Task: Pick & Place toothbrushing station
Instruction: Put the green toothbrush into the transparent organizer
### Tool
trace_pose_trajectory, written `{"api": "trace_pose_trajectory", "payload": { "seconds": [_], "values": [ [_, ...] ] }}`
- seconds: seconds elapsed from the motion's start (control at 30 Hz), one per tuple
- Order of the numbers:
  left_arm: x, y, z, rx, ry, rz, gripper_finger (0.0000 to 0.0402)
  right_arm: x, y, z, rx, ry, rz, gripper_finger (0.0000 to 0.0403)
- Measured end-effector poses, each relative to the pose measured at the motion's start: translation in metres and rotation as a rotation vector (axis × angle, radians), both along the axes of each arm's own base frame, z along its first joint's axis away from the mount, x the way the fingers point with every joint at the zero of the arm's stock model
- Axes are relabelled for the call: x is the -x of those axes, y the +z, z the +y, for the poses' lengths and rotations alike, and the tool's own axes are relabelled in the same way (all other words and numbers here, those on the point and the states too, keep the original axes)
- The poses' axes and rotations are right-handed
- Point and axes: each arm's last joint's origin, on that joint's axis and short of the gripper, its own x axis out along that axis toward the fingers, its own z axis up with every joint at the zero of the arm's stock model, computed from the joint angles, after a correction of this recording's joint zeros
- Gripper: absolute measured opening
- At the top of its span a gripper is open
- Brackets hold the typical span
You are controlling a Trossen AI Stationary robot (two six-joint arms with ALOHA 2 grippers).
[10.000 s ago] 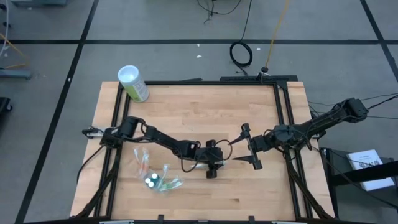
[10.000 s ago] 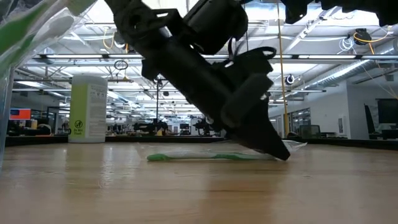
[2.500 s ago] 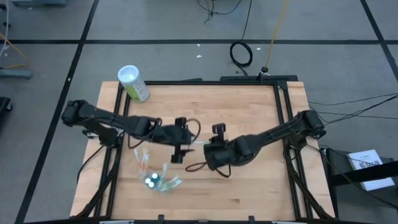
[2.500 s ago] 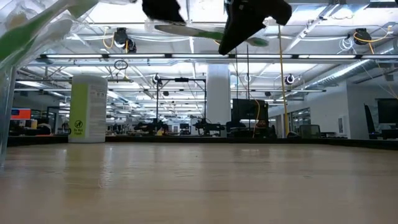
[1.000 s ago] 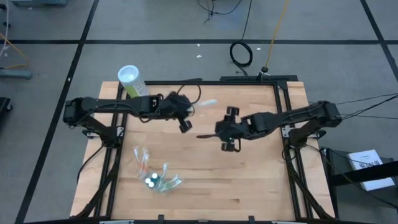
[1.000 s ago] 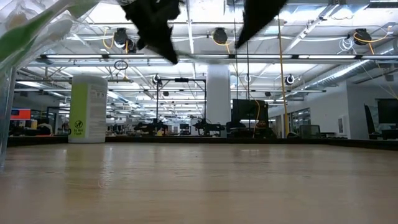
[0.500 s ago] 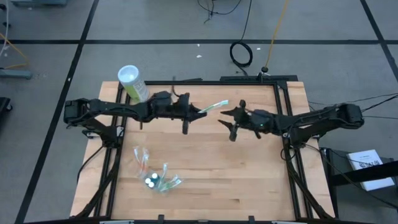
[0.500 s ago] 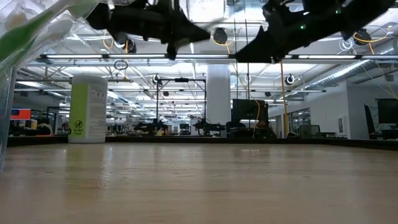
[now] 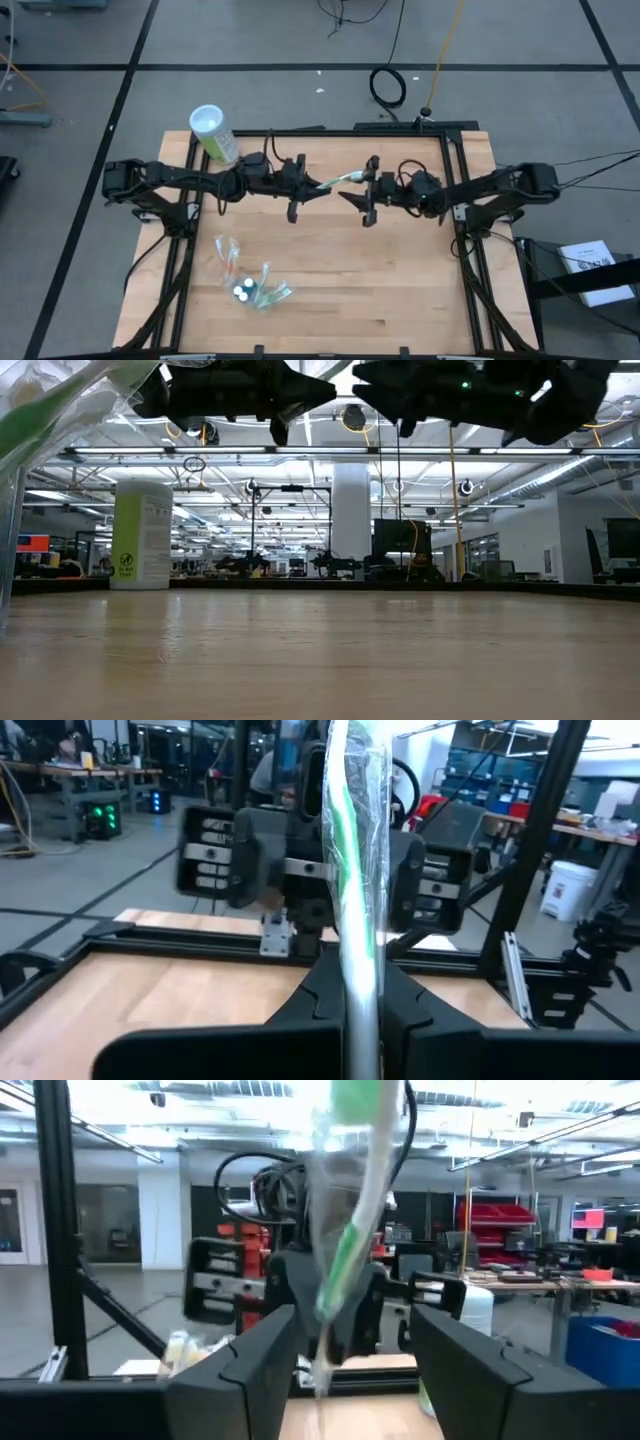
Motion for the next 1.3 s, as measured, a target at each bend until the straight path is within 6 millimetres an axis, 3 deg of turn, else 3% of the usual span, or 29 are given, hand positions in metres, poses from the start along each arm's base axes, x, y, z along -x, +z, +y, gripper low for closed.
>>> {"api": "trace_pose_trajectory", "payload": {
  "seconds": [0.2,0.33,0.73,0.97,1.3],
  "values": [
    [-0.001,-0.003,0.001,-0.013,0.007,0.025,0.0006,-0.025,0.008,0.001,0.003,0.086,-0.031,0.0199],
    [-0.001,-0.005,0.001,-0.015,0.011,0.039,0.0009,-0.03,0.011,0.0,0.002,0.077,-0.043,0.0182],
    [-0.001,-0.004,0.0,-0.037,0.001,0.03,0.0009,-0.03,0.012,0.0,0.014,0.07,-0.043,0.0017],
    [-0.001,-0.003,0.001,-0.036,0.009,0.01,0.0021,-0.03,0.011,-0.001,0.034,0.06,-0.023,0.0021],
    [-0.002,-0.011,-0.003,0.061,0.058,0.104,0.0067,-0.009,0.015,-0.006,0.045,-0.03,0.365,0.0015]
  ]
}}
